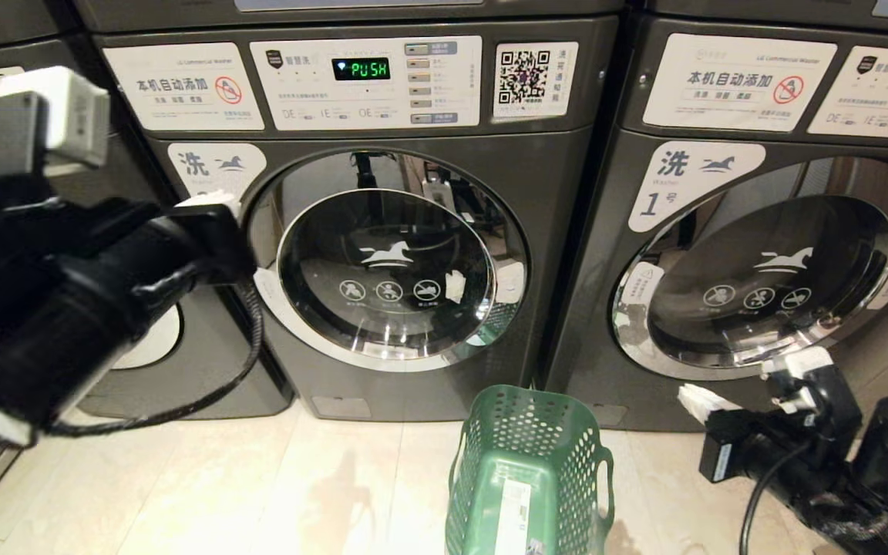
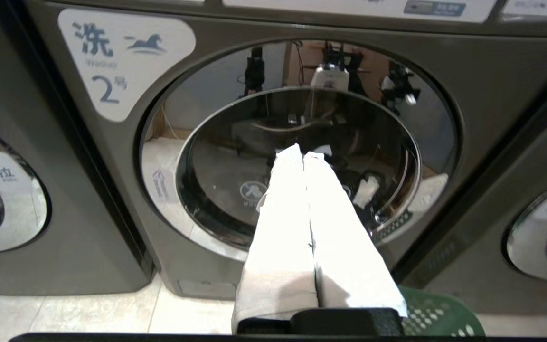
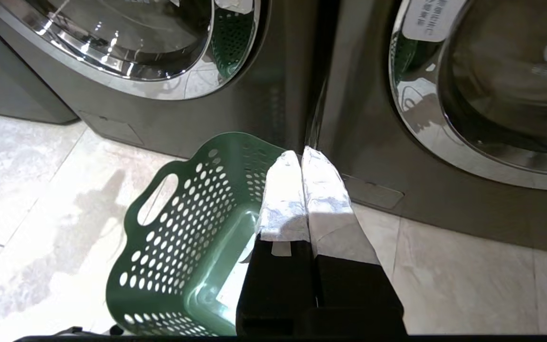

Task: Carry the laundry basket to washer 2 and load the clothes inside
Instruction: Press the washing machine switch

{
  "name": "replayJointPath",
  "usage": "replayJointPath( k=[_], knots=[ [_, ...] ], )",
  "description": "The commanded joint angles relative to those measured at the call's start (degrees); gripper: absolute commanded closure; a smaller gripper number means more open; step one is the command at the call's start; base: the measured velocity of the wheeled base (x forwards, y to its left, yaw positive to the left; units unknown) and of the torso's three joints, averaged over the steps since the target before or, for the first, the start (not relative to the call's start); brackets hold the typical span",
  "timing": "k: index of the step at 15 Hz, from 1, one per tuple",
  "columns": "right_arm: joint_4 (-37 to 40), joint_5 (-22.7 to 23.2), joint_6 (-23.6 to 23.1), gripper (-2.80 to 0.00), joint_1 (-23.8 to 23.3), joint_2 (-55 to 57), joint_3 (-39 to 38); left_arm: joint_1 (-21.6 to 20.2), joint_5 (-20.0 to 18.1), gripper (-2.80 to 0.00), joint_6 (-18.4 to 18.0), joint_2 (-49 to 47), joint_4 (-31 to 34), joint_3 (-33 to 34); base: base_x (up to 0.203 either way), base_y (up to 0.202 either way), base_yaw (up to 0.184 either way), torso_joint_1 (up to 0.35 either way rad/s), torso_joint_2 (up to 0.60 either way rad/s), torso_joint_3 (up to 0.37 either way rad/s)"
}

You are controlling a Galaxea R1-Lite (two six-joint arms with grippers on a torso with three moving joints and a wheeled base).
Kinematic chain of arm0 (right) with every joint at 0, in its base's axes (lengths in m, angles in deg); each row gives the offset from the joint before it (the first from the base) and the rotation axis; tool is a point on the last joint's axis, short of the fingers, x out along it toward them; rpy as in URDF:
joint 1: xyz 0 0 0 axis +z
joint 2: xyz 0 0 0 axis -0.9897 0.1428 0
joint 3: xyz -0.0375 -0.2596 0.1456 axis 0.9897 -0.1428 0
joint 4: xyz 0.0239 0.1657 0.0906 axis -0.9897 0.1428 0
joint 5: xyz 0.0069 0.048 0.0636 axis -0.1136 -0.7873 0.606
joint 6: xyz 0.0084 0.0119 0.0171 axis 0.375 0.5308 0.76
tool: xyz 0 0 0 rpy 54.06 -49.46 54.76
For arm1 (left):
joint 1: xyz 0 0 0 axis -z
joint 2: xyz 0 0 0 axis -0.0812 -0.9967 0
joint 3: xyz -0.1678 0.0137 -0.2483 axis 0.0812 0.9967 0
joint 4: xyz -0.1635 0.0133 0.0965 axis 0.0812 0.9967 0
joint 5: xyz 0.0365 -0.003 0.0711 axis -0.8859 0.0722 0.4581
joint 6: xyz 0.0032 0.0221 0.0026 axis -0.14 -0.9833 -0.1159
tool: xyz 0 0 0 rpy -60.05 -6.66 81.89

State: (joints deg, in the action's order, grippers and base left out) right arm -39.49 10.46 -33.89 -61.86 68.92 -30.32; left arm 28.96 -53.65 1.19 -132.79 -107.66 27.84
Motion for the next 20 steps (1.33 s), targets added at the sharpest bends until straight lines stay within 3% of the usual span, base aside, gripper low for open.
replayJointPath(
  k=[1, 5, 7, 9, 11, 13, 15, 17, 19, 20],
  knots=[
    [-0.5, -0.7, 0.0, 0.0, -0.3, -6.9, -3.2, -1.6, -0.8, 0.0, 0.7, 7.5, 0.0, 5.6, 0.0, 0.0, 0.0, 0.0, 0.0, 0.0],
    [3.2, -5.2, -1.3, 0.0, -0.5, -21.8, -3.7, -4.7, 0.8, 0.0, 1.1, 11.7, 0.6, 7.4, 0.0, 0.0, 0.0, 0.0, 0.0, 0.0],
    [10.7, -6.6, -3.2, 0.0, -2.0, -30.9, -3.7, -11.0, 1.2, 0.0, 1.1, 14.0, 0.6, 7.9, 0.0, 0.0, 0.0, 0.0, 0.0, 0.0],
    [19.2, -7.3, -4.6, 0.0, -3.7, -38.2, -3.7, -19.9, 1.2, 0.0, 0.8, 18.1, 0.7, 9.8, 0.0, 0.0, 0.0, 0.0, 0.0, 0.0],
    [30.6, -7.3, -5.5, 0.0, -4.3, -44.1, -3.8, -26.5, 1.1, 0.0, -1.3, 25.2, 0.7, 17.2, 0.0, 0.0, 0.0, 0.0, 0.0, 0.0],
    [42.1, -6.7, -5.7, 0.0, -4.3, -51.1, -3.8, -28.0, -0.1, 0.0, -5.1, 34.8, 1.8, 26.3, 0.0, 0.0, 0.0, 0.0, 0.0, 0.0],
    [56.3, -3.9, -6.0, 0.0, -4.2, -62.7, -3.8, -28.6, -3.6, 0.0, -7.2, 45.4, 9.2, 31.5, 0.0, 0.0, 0.0, 0.0, 0.0, 0.0],
    [70.7, 0.1, -6.7, 0.0, -4.2, -76.2, -3.0, -28.9, -10.5, 0.0, -7.6, 53.3, 27.9, 32.7, 0.0, 0.0, 0.0, 0.0, 0.0, 0.0],
    [82.1, 4.5, -7.1, 0.0, -4.1, -82.7, -2.6, -29.1, -18.9, 0.0, -5.3, 59.3, 41.7, 34.1, 0.0, 0.0, 0.0, 0.0, 0.0, 0.0],
    [86.2, 6.3, -7.1, 0.0, -4.3, -83.2, -2.5, -29.5, -21.0, 0.0, -2.9, 60.9, 43.9, 36.6, 0.0, 0.0, 0.0, 0.0, 0.0, 0.0]
  ],
)
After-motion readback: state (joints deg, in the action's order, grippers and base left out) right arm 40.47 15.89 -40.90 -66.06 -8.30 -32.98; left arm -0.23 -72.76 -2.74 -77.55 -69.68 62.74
